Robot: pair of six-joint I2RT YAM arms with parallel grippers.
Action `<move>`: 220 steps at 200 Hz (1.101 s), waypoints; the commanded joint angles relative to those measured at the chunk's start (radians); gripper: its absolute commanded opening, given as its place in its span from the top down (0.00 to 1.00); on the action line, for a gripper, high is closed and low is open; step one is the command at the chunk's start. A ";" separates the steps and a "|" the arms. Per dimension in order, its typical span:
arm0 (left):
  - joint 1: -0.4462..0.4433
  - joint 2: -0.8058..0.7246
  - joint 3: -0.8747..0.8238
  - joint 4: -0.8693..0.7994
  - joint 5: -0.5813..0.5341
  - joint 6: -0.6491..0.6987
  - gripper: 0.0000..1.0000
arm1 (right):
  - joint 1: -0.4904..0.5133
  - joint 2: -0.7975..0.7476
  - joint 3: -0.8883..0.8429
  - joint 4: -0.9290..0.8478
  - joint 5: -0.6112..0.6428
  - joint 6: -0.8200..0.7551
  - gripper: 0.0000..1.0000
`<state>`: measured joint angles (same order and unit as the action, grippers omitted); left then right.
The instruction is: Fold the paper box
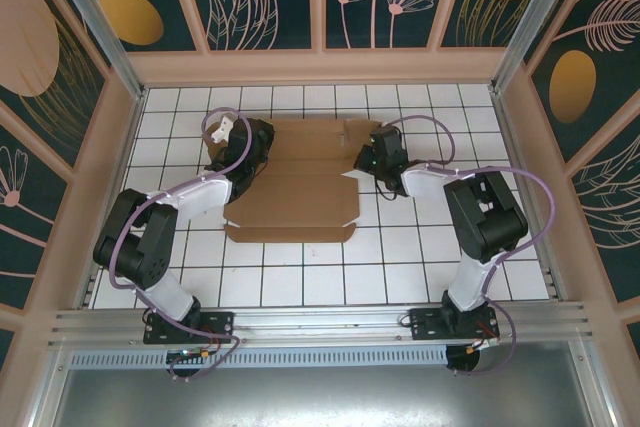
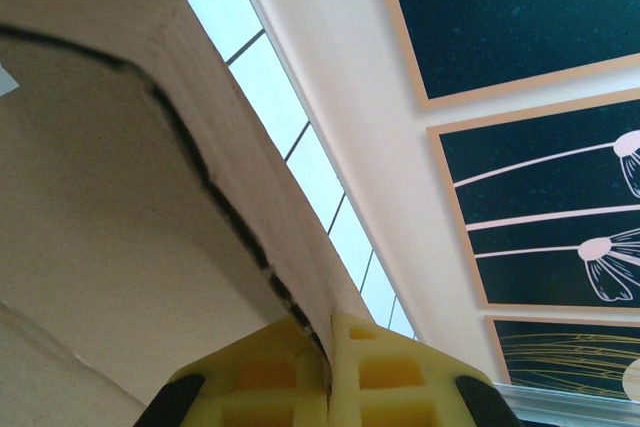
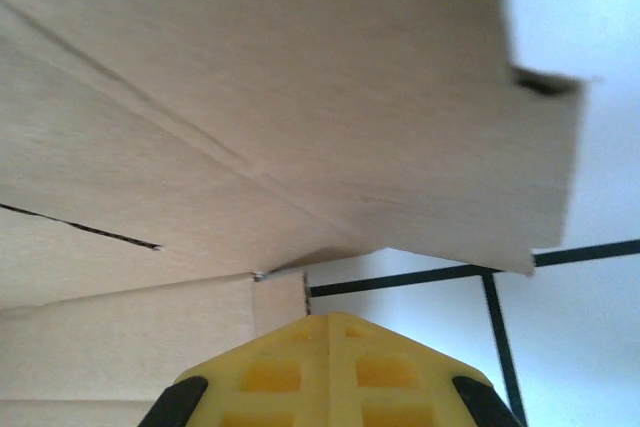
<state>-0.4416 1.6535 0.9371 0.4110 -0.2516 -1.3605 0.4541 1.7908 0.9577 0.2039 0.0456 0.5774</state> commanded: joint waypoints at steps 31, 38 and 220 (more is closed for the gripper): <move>-0.003 -0.012 -0.007 -0.087 -0.022 0.026 1.00 | 0.018 0.063 -0.017 -0.003 0.062 -0.011 1.00; -0.003 -0.012 -0.008 -0.087 -0.021 0.022 1.00 | 0.022 0.073 -0.014 -0.006 0.063 -0.009 1.00; -0.004 -0.015 -0.006 -0.112 -0.006 0.004 1.00 | 0.087 0.180 0.067 0.127 -0.192 0.067 1.00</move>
<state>-0.4416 1.6485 0.9371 0.3992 -0.2512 -1.3590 0.5426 1.9591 0.9913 0.3481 -0.1589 0.6460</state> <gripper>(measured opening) 0.049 0.043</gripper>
